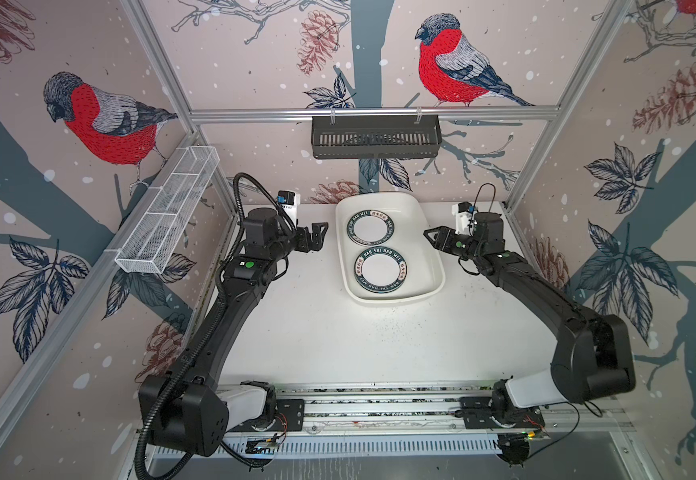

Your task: Place the plates into the plastic bin on the countertop

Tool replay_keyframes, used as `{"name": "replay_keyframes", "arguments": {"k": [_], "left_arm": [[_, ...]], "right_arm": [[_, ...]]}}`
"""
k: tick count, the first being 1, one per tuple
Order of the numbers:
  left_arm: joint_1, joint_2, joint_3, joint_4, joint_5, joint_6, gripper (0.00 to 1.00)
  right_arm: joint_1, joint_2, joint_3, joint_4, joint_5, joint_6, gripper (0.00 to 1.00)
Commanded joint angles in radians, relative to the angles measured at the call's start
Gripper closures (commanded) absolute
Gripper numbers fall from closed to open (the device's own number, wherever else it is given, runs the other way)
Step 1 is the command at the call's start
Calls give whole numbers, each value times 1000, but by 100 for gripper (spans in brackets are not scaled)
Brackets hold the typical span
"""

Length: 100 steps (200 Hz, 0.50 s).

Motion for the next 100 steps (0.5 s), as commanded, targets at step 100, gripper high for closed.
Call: {"name": "replay_keyframes", "arguments": {"k": [100], "left_arm": [[88,8,-317,456,-446,-20,2]], "right_arm": [[-153,-185,-337,400,279,-78,0]]}}
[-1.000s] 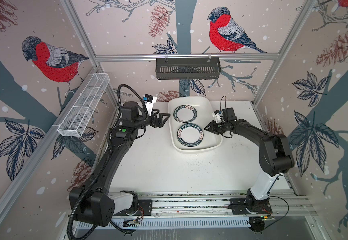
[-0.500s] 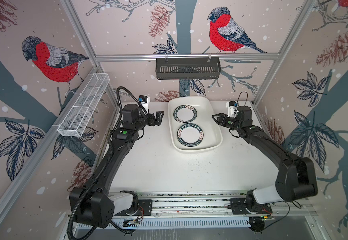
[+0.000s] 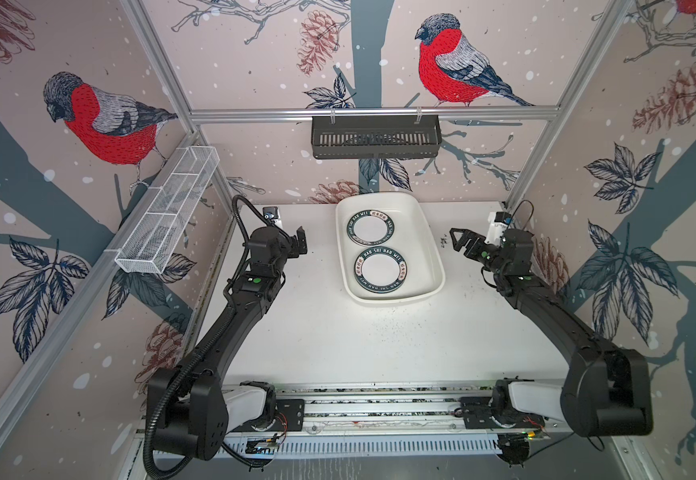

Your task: Place the plates into the plastic bin on the countertop

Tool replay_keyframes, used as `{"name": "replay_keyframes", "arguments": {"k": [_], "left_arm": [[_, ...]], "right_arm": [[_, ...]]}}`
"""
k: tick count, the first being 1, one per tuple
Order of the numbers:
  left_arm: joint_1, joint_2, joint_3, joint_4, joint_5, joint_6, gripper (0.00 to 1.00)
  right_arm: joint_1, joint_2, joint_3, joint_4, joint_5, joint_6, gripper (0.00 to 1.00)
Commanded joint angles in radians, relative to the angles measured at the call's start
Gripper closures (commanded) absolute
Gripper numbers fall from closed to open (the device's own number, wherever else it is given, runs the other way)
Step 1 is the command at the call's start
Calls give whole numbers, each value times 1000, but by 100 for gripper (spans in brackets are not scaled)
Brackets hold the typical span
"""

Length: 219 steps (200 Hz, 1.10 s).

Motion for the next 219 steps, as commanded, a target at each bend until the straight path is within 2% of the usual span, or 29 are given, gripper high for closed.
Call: {"name": "replay_keyframes", "arguments": {"k": [1,22,46,67,90,102,127,146,167,201,219], "left_arm": [[56,18,-52,138,-7,-54,2],[109,42,-146,244,27,-88,2],[123,54,-292,446,-2,-22,2],[143,67,-406,633,24,-6,2],[172,106,-480,768,72,-20,1],[198,112,-477,770,118,-43,2],[238,123,-521,898,141,-82,1],[268,108,-567,971,192,-79,2],[270,67,-607,963,225,-58,2],[269,68,-682,1038,248,-20,2],[269,128,-749,1193,269,-11,2]], "right_arm": [[-10,-21,-66,175,104,-48,0],[-13,-33,-117,227,164,-107,0],[-12,-44,-201,294,285,-230,0],[-14,-63,-325,445,440,-308,0],[-32,-77,-422,559,519,-346,0],[-47,-72,-459,600,514,-330,0],[-57,-46,-528,696,501,-325,0],[-62,-18,-604,861,486,-338,0],[-70,60,-670,1064,446,-362,0],[-75,179,-691,1208,432,-366,0],[-76,261,-710,1327,429,-365,0]]}}
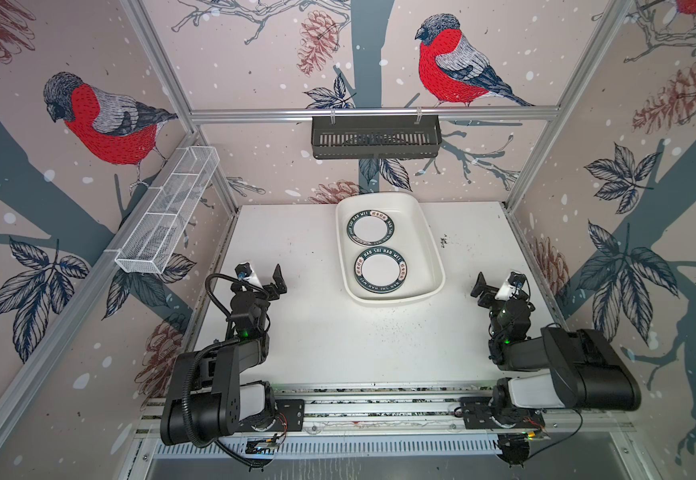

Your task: Place the plates into the plastic bin on the countertop

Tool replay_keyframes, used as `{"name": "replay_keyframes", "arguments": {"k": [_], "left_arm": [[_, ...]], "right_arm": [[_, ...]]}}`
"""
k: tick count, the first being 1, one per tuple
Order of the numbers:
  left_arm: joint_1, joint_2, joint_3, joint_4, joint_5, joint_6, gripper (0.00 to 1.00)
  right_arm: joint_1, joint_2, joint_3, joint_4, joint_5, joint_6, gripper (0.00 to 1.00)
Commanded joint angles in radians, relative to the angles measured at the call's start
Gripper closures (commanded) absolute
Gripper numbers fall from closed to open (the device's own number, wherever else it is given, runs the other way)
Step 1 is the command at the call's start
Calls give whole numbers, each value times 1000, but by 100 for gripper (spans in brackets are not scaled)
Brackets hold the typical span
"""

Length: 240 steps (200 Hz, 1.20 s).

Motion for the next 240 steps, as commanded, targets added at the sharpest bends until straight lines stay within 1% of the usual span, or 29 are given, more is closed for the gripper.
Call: {"name": "replay_keyframes", "arguments": {"k": [1,6,11,29,40,44,59,75,85,102,116,133,148,240], "left_arm": [[1,55,-59,230,44,33,2],[2,83,-75,285,50,34,2],[1,112,-91,341,40,26,1],[0,237,-121,531,49,20,1],[-2,297,-148,635,111,55,1],[-3,316,-148,647,137,66,1],[-1,301,-100,553,115,50,1],[-1,281,-65,465,165,73,1],[-2,283,-60,460,162,72,1],[-2,278,-45,427,163,74,1],[-24,266,5,316,149,99,1],[-75,252,69,172,67,140,1],[-87,254,72,171,41,148,1],[-87,254,72,171,42,148,1]], "right_arm": [[-1,79,-18,242,-18,-11,0],[-1,93,-23,277,-19,-12,0],[-2,85,-23,275,-25,-12,0],[-6,64,1,189,-44,-14,0],[-9,78,18,182,-63,-16,0],[-10,77,24,165,-69,-17,0],[-13,73,72,65,-91,-25,0],[-4,75,128,-38,-108,-48,0],[4,78,136,-48,-131,-65,0],[7,78,141,-55,-127,-69,0],[9,78,139,-56,-126,-69,0],[9,76,138,-53,-125,-70,0],[10,77,139,-54,-122,-72,0],[13,77,139,-56,-119,-73,0]]}}
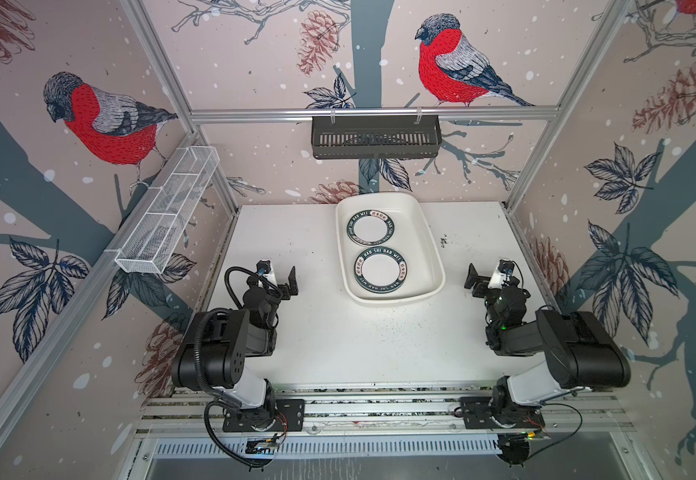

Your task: Place the plates into the plastic bin on the countertop

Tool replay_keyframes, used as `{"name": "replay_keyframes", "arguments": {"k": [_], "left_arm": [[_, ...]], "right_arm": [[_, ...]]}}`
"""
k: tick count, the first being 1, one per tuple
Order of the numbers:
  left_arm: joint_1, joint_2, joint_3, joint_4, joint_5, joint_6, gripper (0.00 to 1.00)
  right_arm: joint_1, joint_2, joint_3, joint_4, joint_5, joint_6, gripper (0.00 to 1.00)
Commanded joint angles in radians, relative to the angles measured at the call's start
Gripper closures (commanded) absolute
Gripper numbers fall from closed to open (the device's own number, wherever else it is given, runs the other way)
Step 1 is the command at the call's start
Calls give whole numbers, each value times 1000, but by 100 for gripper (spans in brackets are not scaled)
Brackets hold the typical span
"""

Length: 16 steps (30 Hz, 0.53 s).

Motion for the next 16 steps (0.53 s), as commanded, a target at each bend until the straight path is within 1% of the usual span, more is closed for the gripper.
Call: {"name": "replay_keyframes", "arguments": {"k": [1,16], "left_arm": [[0,-1,6,16,-7,18,1],[-3,-2,6,15,-15,17,1]], "right_arm": [[2,1,5,12,-6,-11,0],[1,1,7,12,-5,-11,0]]}}
